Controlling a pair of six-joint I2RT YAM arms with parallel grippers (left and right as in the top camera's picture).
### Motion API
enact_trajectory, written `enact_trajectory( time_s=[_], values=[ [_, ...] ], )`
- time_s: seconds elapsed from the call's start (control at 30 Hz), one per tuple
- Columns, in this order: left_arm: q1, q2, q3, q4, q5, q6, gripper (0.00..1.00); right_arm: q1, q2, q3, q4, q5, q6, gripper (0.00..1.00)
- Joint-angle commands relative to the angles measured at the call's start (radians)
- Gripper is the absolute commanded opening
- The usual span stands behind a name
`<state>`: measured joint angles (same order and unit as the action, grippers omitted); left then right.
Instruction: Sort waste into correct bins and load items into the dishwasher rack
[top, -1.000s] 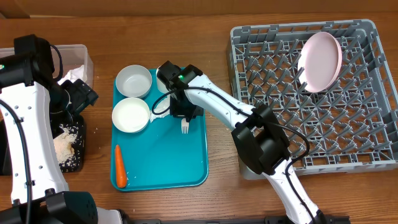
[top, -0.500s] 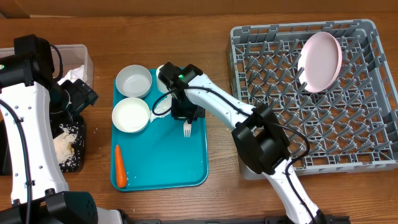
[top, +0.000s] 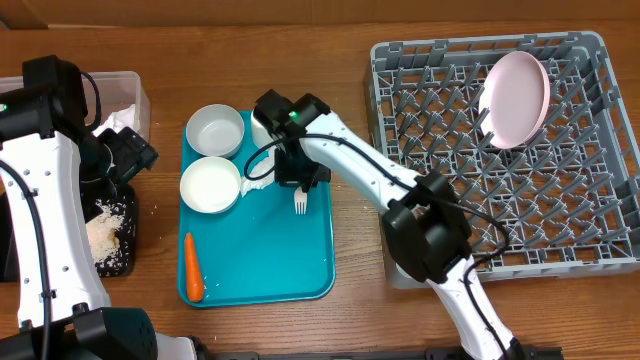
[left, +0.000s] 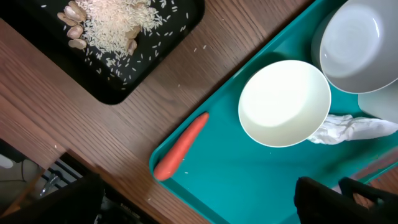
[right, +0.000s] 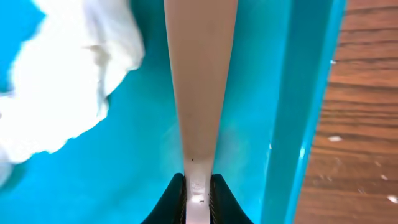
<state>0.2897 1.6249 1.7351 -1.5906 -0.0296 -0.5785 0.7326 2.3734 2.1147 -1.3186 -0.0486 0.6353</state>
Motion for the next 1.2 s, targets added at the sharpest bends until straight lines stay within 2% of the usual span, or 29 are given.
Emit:
enact_trajectory(
  time_s=[0.0,0.23,0.47,0.67,1.0,1.07,1.17],
  values=[
    [0.003,-0.015,0.004,-0.001,0.004,-0.020,1.00,-0.008,-0.090,0.041,0.003,-0.005,-0.024,0.04],
    [0.003,-0.015,0.004,-0.001,0.004,-0.020,1.00,-0.088,-0.176,0.041,-0.053,0.102,-0.046,0.04],
    [0.003,-0.015,0.004,-0.001,0.004,-0.020,1.00,-0.277,-0.275,0.041,-0.078,0.090,-0.217,0.04],
    [0.003,-0.015,0.004,-0.001,0.004,-0.021,1.00,-0.418,-0.281,0.031,-0.073,-0.007,-0.447,0.04],
    [0.003,-0.015,0.004,-0.002,0.004,-0.020,1.00,-0.461,-0.280,0.018,-0.052,-0.010,-0.488,0.04],
    [0.003,-0.015,0.004,-0.001,0.004,-0.020,1.00,-0.459,-0.280,-0.002,-0.031,-0.009,-0.487,0.10],
    [0.003,-0.015,0.004,-0.001,0.004,-0.020,1.00,-0.459,-0.280,-0.034,-0.001,-0.009,-0.487,0.29]
  ],
)
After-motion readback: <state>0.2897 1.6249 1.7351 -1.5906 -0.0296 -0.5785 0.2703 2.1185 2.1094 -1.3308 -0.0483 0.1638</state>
